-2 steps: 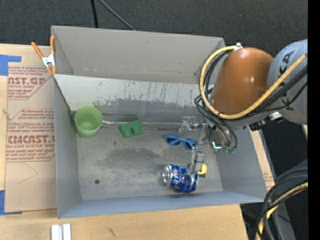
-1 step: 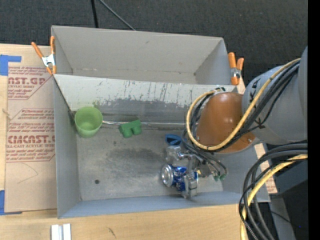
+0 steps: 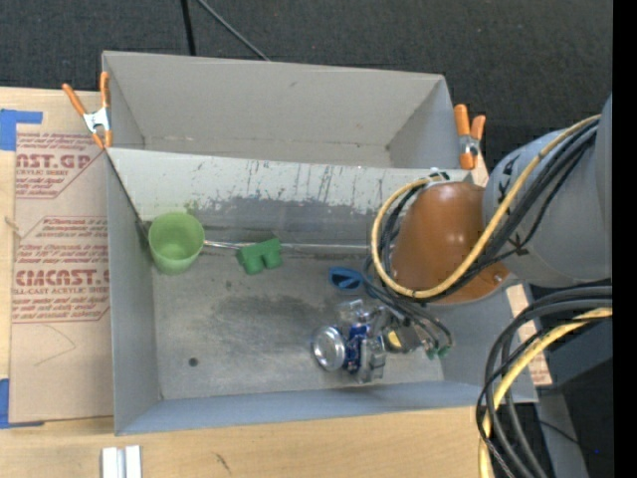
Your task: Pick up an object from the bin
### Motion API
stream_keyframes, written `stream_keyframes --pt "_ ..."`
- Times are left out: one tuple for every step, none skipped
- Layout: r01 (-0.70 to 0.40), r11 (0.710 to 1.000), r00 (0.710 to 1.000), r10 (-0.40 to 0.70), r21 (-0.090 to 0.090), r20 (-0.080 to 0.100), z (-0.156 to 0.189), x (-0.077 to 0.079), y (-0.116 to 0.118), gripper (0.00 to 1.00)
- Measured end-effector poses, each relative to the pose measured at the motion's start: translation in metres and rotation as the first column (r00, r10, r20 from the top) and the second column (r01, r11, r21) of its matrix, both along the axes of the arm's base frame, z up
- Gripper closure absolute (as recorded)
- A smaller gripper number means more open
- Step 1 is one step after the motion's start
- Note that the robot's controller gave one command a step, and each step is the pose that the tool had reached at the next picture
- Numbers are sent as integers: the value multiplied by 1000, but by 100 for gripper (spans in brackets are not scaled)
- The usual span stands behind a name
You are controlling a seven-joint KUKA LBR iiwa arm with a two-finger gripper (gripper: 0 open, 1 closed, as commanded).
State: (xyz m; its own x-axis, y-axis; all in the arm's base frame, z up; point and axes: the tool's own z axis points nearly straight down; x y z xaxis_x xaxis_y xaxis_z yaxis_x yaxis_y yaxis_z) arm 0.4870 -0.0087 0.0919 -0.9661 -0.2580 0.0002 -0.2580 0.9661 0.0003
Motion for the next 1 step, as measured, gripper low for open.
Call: stream_keyframes --pt "0 1000 1000 0 1 13 195 40 26 100"
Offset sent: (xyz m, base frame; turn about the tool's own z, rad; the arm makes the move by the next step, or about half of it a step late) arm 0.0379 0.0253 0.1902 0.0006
